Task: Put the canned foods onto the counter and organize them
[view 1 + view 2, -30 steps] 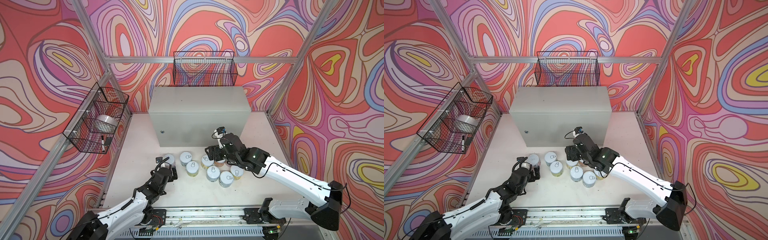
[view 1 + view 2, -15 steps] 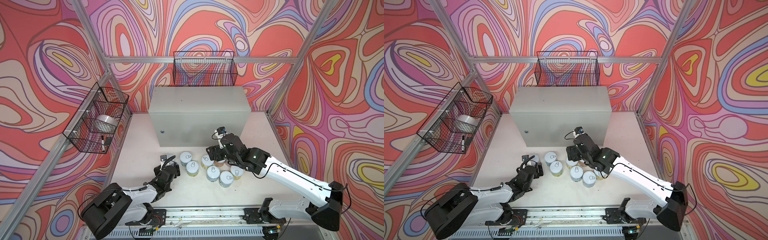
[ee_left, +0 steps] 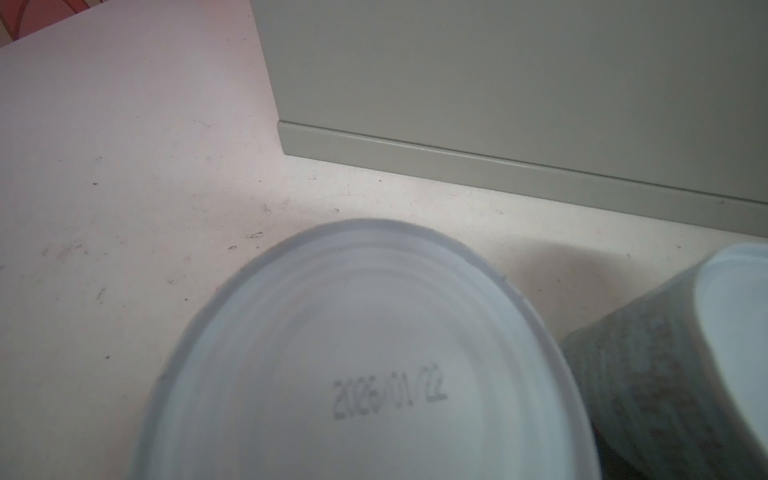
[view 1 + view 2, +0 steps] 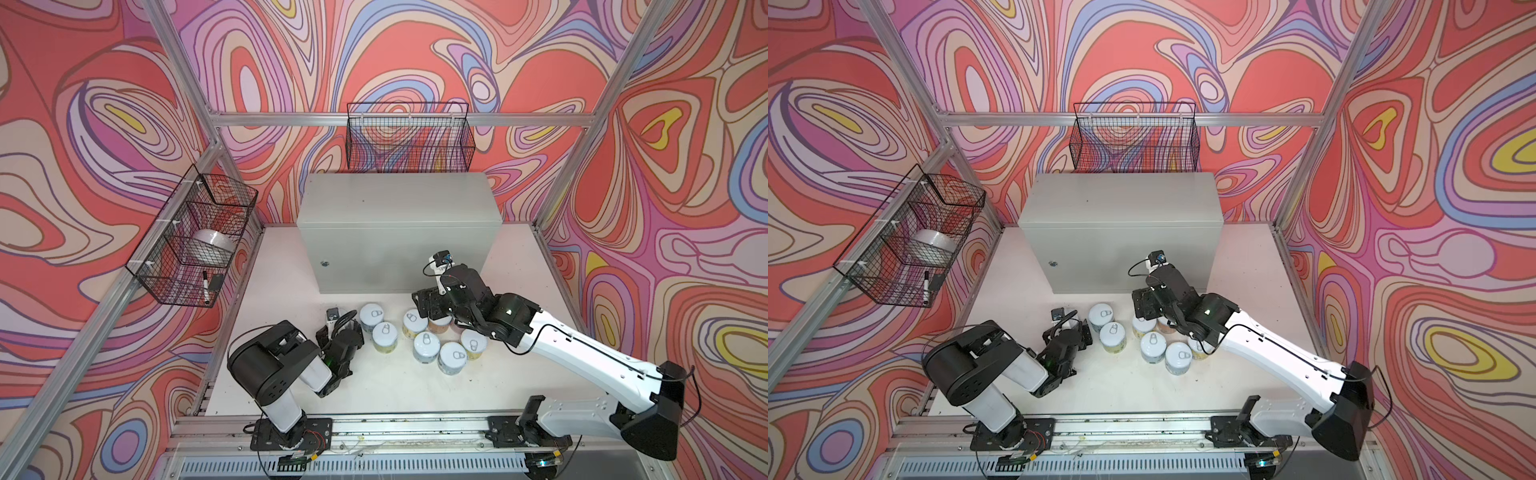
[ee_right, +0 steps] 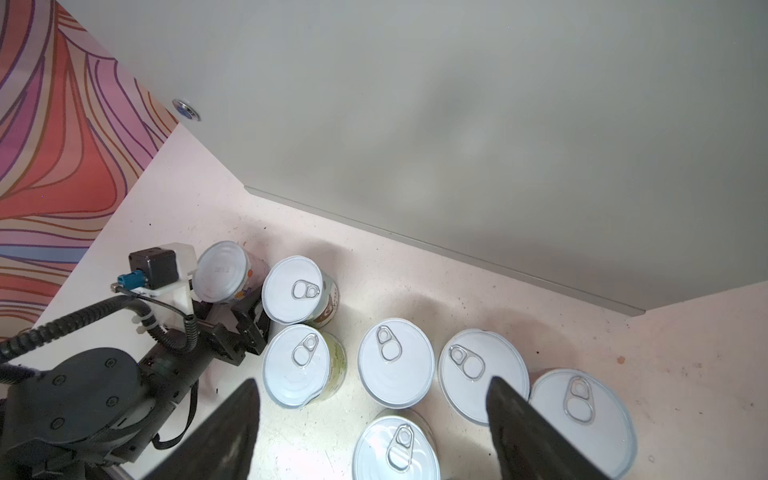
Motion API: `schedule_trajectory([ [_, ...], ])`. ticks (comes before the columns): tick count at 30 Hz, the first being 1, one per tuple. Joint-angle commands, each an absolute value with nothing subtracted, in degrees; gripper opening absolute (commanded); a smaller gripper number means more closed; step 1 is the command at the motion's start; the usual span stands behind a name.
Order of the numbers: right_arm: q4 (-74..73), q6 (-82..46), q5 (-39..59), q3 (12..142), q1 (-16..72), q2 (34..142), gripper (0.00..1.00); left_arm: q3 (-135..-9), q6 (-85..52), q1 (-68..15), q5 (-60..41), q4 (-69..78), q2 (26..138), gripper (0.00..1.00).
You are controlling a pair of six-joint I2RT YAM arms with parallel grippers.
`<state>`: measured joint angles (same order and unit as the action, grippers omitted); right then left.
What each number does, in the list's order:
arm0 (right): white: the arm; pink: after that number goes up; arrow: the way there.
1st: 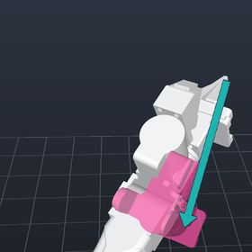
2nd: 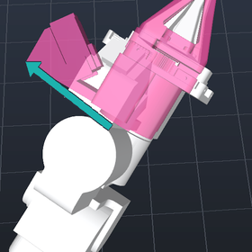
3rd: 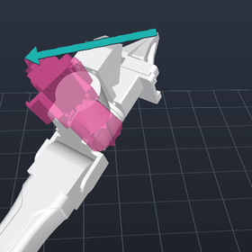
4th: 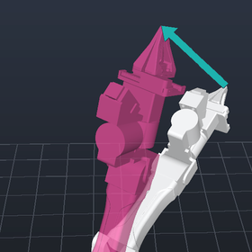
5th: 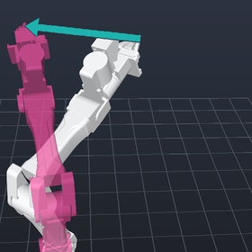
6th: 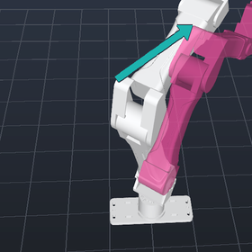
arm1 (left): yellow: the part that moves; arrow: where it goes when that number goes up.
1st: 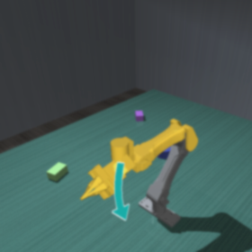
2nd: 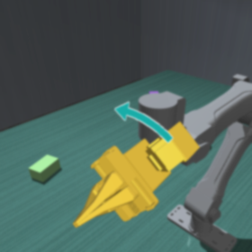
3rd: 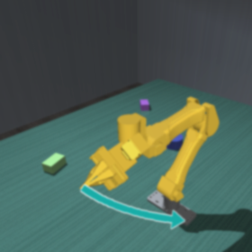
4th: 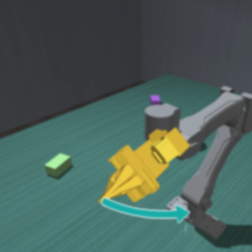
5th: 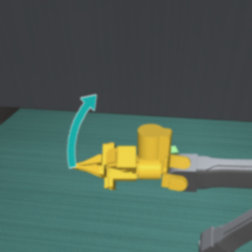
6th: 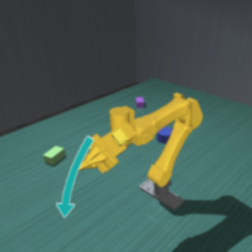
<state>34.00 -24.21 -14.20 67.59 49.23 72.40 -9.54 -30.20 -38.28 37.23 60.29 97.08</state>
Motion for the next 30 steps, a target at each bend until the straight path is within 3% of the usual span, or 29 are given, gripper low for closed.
schedule_trajectory([
  [1,34.0,-23.7,-15.1,68.8,49.6,73.5,0.88,-7.2,-30.7,-38.4,40.7,69.8,99.7,0.91],
  [17,34.0,-23.6,-15.7,68.9,49.6,73.8,0.88,-13.1,-30.2,-37.1,42.4,65.0,104.0,0.73],
  [21,33.9,-23.5,-15.7,68.9,49.7,73.9,0.88,-12.6,-30.5,-36.1,40.8,66.2,104.2,0.56],
  [25,33.8,-23.0,-16.0,69.2,49.6,74.0,0.88,-13.9,-30.5,-36.0,39.4,61.8,102.7,0.14],
  [27,33.7,-23.1,-16.0,69.1,49.7,74.0,0.88,-14.7,-30.5,-36.0,39.1,58.2,101.2,0.00],
  [30,33.1,-23.0,-15.8,68.8,49.5,73.8,0.88,-15.5,-31.4,-36.0,38.1,49.7,96.3,0.00],
])
